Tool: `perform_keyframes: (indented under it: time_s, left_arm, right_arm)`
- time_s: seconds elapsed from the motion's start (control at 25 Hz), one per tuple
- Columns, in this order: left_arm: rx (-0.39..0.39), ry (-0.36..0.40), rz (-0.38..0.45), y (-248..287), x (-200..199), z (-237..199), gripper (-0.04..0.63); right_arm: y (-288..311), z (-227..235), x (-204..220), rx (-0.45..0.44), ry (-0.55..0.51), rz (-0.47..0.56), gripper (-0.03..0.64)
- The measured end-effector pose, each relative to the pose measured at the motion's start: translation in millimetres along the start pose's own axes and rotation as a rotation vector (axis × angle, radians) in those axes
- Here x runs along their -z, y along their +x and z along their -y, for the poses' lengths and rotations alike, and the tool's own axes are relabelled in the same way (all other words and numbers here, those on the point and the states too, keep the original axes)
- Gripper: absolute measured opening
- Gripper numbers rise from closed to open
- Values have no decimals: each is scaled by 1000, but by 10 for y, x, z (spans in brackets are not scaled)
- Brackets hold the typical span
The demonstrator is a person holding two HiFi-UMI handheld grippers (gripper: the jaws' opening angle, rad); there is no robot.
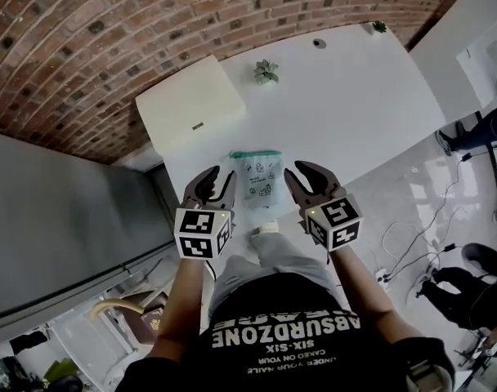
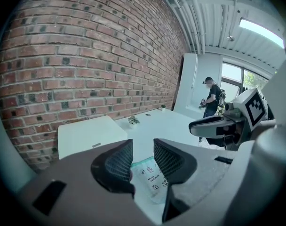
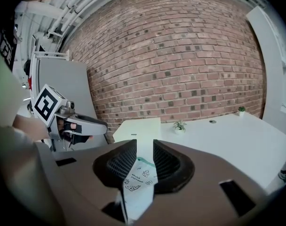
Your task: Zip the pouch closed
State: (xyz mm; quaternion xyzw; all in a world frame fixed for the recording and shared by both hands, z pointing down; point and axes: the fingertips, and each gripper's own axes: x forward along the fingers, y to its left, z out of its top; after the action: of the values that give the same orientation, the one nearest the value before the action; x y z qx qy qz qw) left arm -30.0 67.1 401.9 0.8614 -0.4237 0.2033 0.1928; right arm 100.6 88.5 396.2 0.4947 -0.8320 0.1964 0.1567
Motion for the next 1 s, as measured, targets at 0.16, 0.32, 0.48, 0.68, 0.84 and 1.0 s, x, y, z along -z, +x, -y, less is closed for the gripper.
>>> perform_keyframes:
  time_s: [0.16,0.32,0.48,0.68,0.84,1.0]
  left_arm:
    - [-29,-11,-18,99,72,-48,120]
    - [-52,-23,-37,178,161,-77,120]
    - [-67,-29,-53,232,224,-118,120]
    - [-89,-30,-75,294,306,-232,120]
    - [-104,-24,-87,331,325,-343,120]
    - [-108,-7,-118,402,386,-426,120]
  right_arm:
    - [103,130,107,-32,-11,-33,92]
    - [192,225,189,-62,-23,-58,94]
    - [276,261,196,-91,-54,-74,97]
    - [408,281,164,-116,-78,-77,97]
    - [554,284,141,-128,-96,-81,97]
    - [690,258,127,-150,-118,-93,97]
